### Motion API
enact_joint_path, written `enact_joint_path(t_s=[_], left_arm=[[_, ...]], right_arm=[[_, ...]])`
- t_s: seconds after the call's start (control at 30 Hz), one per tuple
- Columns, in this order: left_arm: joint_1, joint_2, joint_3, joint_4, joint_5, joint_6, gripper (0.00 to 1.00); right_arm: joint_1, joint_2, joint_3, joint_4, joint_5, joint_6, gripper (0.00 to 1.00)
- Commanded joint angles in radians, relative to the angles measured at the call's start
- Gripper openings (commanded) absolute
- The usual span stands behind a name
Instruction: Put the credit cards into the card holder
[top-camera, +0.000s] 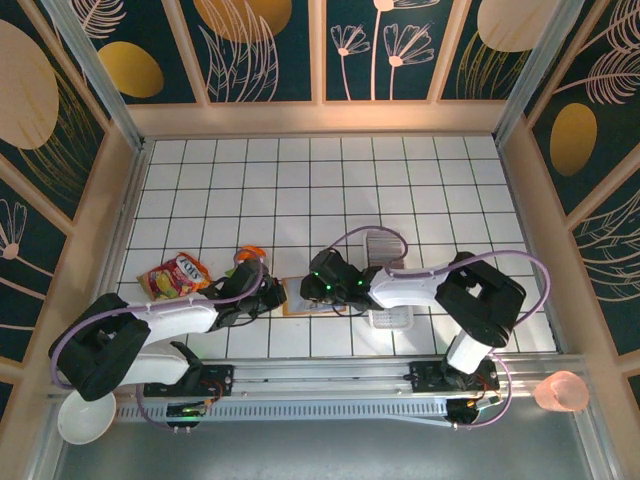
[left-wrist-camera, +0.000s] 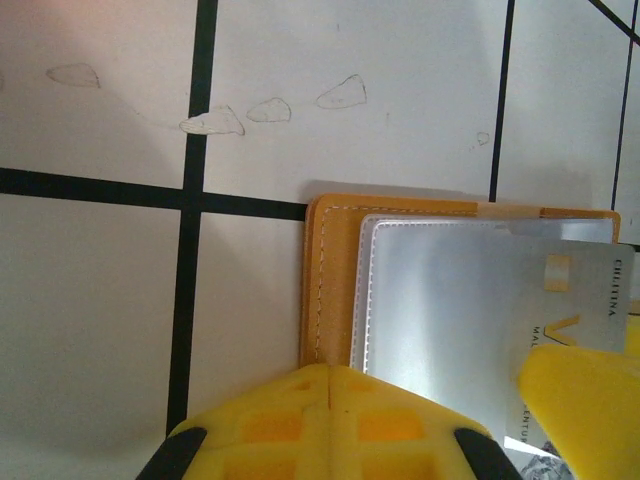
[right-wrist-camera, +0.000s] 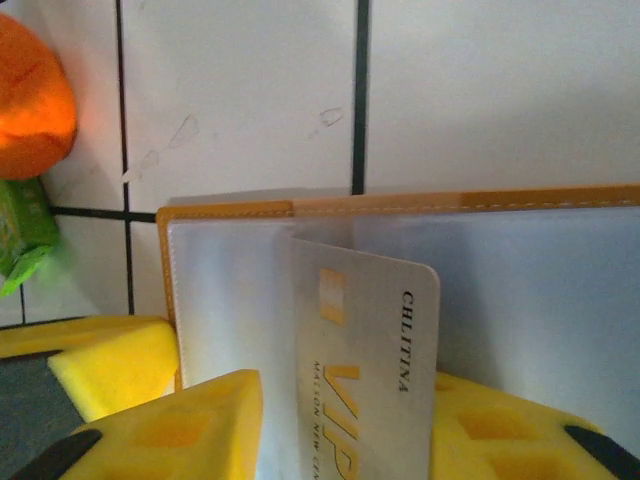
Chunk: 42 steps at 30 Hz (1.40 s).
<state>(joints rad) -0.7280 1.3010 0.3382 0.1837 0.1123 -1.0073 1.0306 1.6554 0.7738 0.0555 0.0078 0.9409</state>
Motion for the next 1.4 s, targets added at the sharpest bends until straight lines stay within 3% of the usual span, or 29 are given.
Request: enact_joint_path(t_s=[0.0, 0.6, 1.07, 1.37], left_arm=[[-0.009, -0.005, -0.030, -0.046, 0.010, -0.008, 0.00], [-0.011, -0.009, -0.033, -0.039, 0.011, -0.010, 0.00], [-0.012, -0.020, -0.038, -0.039, 0.008, -0.013, 0.00], [-0.012, -0.028, -0.047, -0.038, 0.008, -0.014, 0.00]], right_arm=[[0.006, -0.022, 0.030, -0.108, 0.079, -0.028, 0.44], [0.056, 0.067, 0.139, -0.176, 0.076, -0.074, 0.42], [0.091, 0.079, 0.156, -0.129, 0.053, -0.039, 0.41], [0.088, 0.019, 0.133, -0.215, 0.143, -0.034, 0.39]])
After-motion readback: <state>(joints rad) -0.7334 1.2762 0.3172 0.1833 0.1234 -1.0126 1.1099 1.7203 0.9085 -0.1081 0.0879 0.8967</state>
